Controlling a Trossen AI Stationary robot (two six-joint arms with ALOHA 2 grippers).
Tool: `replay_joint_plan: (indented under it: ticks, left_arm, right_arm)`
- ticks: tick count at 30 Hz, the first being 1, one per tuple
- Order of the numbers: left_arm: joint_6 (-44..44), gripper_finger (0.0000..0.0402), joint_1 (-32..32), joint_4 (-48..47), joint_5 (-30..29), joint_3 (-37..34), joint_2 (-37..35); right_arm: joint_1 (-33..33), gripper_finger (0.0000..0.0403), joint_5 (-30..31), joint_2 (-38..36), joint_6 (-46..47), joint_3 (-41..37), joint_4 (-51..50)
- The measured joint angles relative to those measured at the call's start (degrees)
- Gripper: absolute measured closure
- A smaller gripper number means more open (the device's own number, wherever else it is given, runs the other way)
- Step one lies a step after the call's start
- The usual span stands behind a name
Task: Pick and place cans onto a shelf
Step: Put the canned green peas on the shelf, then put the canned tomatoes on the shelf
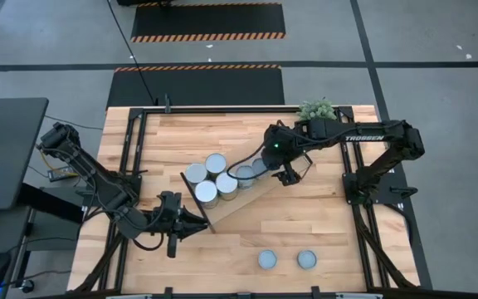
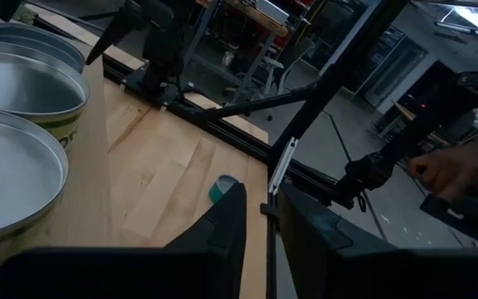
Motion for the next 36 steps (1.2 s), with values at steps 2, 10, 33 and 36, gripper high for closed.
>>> replay_joint_plan:
  ticks: [2, 10, 33, 36]
  left_arm:
    - [0.0, 0.0324, 0.1, 0.0, 0.0, 0.0, 0.0]
    - [0.0, 0.0324, 0.1, -0.4, -0.1, 0.0, 0.0]
    - [-0.1, 0.0324, 0.1, -0.7, -0.1, 0.0, 0.0]
    - [-0.3, 0.0324, 0.0, -0.7, 0.0, 0.0, 0.0]
  right_arm:
    - [-0.3, 0.0030, -0.6, 0.0, -0.4, 0.0, 1.1]
    - [-1.2, 0.0030, -6.6, 2.3, -1.4, 0.0, 3.3]
    - [2.6, 0.0030, -0.1, 2.9, 2.0, 6.7, 0.6]
    - [4.2, 0.0030, 0.3, 2.9, 6.2, 7.6, -2.7]
